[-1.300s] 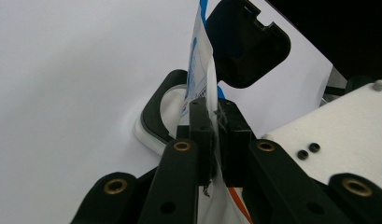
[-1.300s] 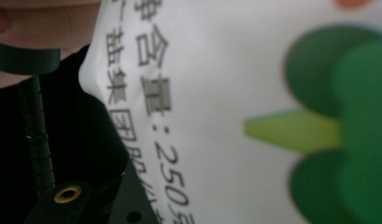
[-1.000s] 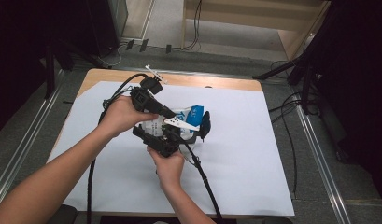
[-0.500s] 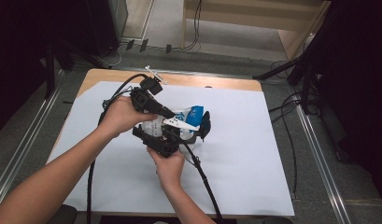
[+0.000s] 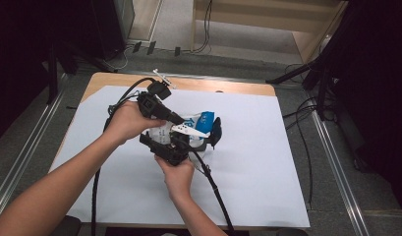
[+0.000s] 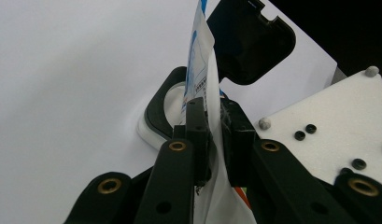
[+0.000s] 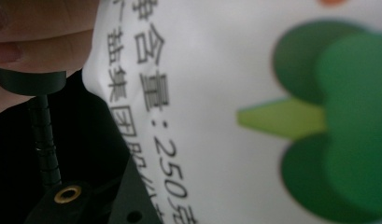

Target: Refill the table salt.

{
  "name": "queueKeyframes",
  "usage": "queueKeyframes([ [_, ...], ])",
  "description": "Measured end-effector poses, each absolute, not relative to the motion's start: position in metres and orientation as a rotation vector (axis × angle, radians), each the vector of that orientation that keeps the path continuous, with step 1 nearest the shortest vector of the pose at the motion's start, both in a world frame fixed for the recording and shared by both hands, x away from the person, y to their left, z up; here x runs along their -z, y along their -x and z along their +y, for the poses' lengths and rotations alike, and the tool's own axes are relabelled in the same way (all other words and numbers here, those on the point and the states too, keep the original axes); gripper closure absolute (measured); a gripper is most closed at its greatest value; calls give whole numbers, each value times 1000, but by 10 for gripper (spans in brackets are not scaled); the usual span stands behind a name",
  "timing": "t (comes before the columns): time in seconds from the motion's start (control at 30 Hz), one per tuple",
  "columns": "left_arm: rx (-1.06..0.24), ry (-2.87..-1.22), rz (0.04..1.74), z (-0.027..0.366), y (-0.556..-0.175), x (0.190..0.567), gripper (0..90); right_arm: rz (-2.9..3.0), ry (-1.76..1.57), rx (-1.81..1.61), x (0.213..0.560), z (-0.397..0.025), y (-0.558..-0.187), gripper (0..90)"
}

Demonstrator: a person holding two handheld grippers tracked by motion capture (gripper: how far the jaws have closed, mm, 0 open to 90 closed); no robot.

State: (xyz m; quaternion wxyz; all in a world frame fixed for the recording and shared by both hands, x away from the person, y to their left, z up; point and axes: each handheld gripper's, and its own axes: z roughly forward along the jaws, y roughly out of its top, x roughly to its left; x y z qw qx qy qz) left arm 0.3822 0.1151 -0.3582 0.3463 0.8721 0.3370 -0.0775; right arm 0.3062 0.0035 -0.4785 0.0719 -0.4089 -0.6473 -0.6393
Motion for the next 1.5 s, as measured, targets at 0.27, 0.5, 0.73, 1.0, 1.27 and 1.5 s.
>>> queueKeyframes([
  [0.27,200,-2271,864,113,-382,355,860,-1911,1222,1928,477,2,-307,691],
  [0.5,203,-2269,867,113,-382,355,864,-1916,1224,1928,477,2,-307,691],
  [0.73,195,-2276,865,112,-382,356,874,-1932,1221,1925,478,2,-307,689],
  [1.0,195,-2278,863,112,-382,356,876,-1950,1219,1926,477,2,-307,689],
  [1.27,208,-2257,872,117,-383,362,857,-1991,1214,1900,480,2,-307,690],
  [1.5,207,-2255,875,120,-382,368,829,-2135,1209,1874,485,3,-304,692],
])
